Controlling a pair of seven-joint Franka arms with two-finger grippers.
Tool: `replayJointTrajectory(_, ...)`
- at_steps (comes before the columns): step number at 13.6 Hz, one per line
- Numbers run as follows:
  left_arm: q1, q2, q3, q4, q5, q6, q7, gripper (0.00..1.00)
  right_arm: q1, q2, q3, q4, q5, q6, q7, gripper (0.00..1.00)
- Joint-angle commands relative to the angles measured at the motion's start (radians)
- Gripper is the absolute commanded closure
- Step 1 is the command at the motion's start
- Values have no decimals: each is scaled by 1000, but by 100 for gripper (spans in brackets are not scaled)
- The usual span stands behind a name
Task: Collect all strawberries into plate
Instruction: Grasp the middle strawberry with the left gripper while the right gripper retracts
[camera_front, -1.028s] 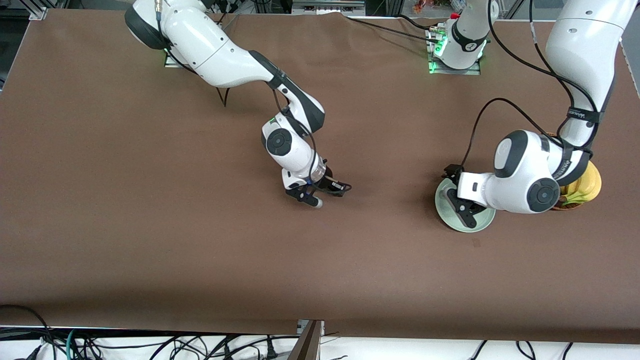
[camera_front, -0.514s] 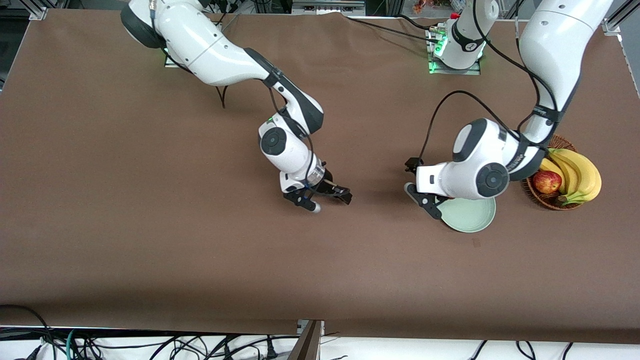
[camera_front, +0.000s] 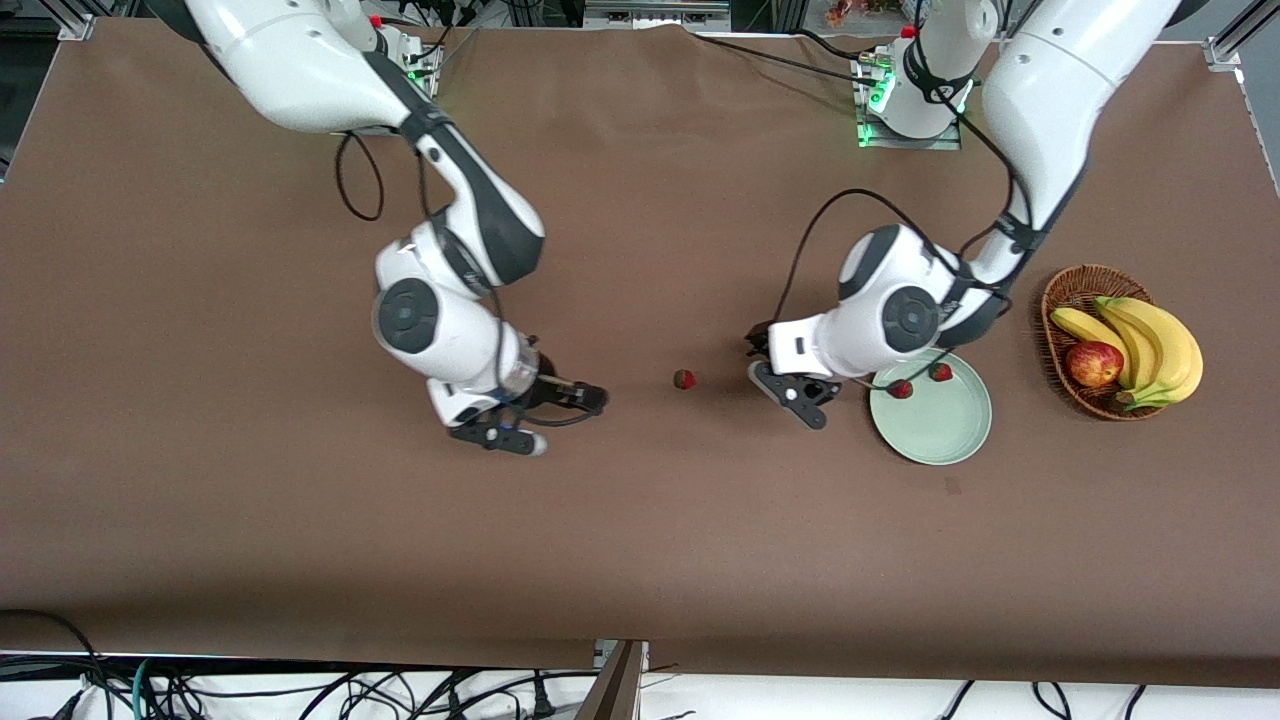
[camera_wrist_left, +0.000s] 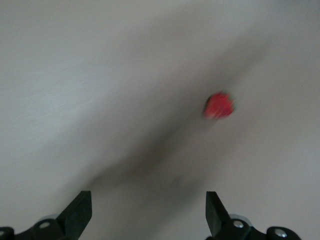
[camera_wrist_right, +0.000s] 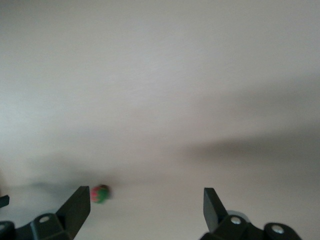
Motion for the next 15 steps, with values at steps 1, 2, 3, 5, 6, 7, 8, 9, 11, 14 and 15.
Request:
replayJointTrajectory(1, -86, 51, 11, 3, 16, 152, -113, 0, -63, -126, -44, -105, -11, -136, -155, 0)
replayJointTrajectory(2, -106, 74, 24, 3, 19, 224, -114, 0, -81, -155, -66, -108, -11, -189, -209, 0)
replayJointTrajectory(3, -139, 81, 35, 4, 22, 258, -126, 0, -101, -189, -90, -110, -14, -239, -250, 0)
replayJointTrajectory(5, -242, 77, 139, 15, 28, 263, -172, 0, -138, -255, -142, -128, -34, -318, -335, 0)
replayJointTrajectory(6, -274, 77, 165, 16, 28, 265, -174, 0, -158, -286, -149, -143, -61, -355, -400, 0)
replayJointTrajectory(7, -293, 78, 175, 18, 31, 271, -174, 0, -184, -321, -149, -152, -99, -391, -460, 0)
replayJointTrajectory(8, -303, 83, 184, 18, 31, 294, -174, 0, -201, -347, -152, -156, -142, -412, -496, 0)
replayJointTrajectory(9, -305, 91, 186, 19, 30, 312, -176, 0, -216, -376, -165, -157, -164, -422, -517, 0)
replayJointTrajectory(11, -307, 95, 184, 35, 27, 314, -182, 8, -239, -439, -176, -157, -169, -486, -542, 0)
replayJointTrajectory(14, -323, 117, 186, 65, 28, 314, -188, 15, -248, -531, -221, -157, -175, -558, -606, 0)
replayJointTrajectory(15, -327, 127, 186, 79, 28, 314, -188, 16, -248, -559, -239, -157, -175, -582, -634, 0)
